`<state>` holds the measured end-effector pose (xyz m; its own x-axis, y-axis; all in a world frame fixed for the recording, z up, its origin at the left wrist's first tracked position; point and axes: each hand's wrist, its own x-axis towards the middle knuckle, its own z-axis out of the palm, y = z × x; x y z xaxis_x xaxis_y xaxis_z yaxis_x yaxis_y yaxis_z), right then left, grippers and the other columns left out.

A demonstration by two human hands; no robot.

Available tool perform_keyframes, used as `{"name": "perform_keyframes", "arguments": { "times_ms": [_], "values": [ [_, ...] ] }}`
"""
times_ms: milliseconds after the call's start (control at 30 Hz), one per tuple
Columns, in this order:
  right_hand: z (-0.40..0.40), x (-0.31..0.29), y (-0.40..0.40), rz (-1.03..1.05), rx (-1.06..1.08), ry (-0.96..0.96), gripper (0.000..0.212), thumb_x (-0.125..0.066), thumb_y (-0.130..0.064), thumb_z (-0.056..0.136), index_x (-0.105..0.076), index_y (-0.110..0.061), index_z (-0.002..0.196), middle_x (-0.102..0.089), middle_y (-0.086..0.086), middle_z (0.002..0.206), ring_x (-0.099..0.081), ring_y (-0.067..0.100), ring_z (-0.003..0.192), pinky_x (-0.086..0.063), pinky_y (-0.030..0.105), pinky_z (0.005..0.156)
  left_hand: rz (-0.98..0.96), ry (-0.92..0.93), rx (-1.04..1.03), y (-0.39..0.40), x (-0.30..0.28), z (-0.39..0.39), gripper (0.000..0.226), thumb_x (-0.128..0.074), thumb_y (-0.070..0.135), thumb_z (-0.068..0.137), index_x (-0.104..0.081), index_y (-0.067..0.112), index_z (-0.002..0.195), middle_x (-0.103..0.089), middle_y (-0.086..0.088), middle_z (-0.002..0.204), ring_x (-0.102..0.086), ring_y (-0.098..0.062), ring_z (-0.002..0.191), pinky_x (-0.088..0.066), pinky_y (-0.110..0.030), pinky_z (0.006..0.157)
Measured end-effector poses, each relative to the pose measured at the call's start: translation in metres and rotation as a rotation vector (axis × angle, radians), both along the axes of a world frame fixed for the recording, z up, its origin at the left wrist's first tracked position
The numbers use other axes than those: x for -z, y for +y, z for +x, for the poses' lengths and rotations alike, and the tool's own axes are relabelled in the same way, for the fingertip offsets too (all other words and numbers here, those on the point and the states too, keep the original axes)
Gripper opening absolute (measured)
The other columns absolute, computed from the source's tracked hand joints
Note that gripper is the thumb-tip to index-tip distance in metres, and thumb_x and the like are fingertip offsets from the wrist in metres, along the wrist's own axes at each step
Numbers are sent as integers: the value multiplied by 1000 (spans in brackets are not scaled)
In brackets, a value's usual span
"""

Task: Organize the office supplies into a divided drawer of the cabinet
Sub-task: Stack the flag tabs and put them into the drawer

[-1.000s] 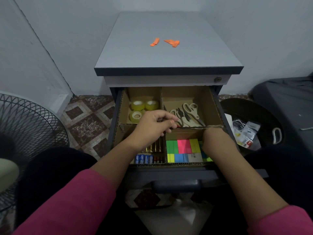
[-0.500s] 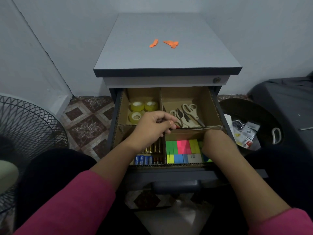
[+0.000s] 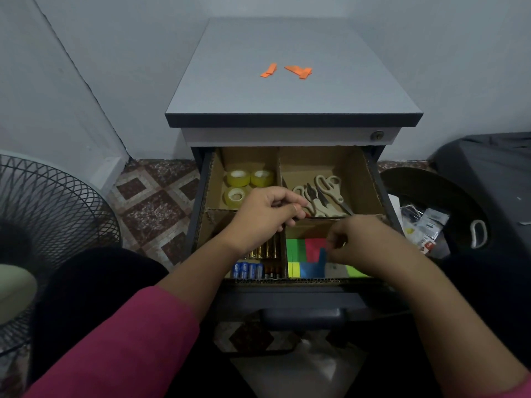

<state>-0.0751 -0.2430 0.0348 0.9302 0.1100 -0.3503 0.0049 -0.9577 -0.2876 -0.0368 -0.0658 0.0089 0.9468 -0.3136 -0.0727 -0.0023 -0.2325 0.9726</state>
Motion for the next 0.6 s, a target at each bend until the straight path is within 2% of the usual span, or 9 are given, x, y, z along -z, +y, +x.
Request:
{"name": "perform_keyframes", "arguments": {
  "times_ms": [100,267,433,600],
  "values": [
    [3,7,11,-20,-35,18,6,-64,-24,83,-70,-24,81,-65,-4,87,-61,14,84,-54,33,79,-1,-6,2,0,1,0,17,-56,5,93,-70,14,96,-71,2,82,-59,-5,66,-46,-19,58],
    [6,19,18,-78,-68,35,11,-60,-26,84,-66,-18,79,-65,2,85,-62,20,81,-52,30,71,1,-10,4,0,1,0,17,-57,4,93,-70,14,96,-72,1,82,-60,-5,66,-46,-19,57],
    [8,25,19,-81,-58,78,19,-63,-25,82,-55,-22,66,-59,0,81,-61,20,81,-50,29,71,2,-11,1,-1,1,1,17,-57,4,92,-70,13,96,-72,0,83,-60,-6,66,-46,-20,58],
    [10,26,15,-39,-43,97,13,-72,-20,75,-63,-30,74,-63,-6,89,-61,15,85,-53,30,75,1,-5,1,0,1,1,16,-57,4,93,-70,11,98,-72,-1,83,-60,-6,67,-46,-21,58]
  ]
}}
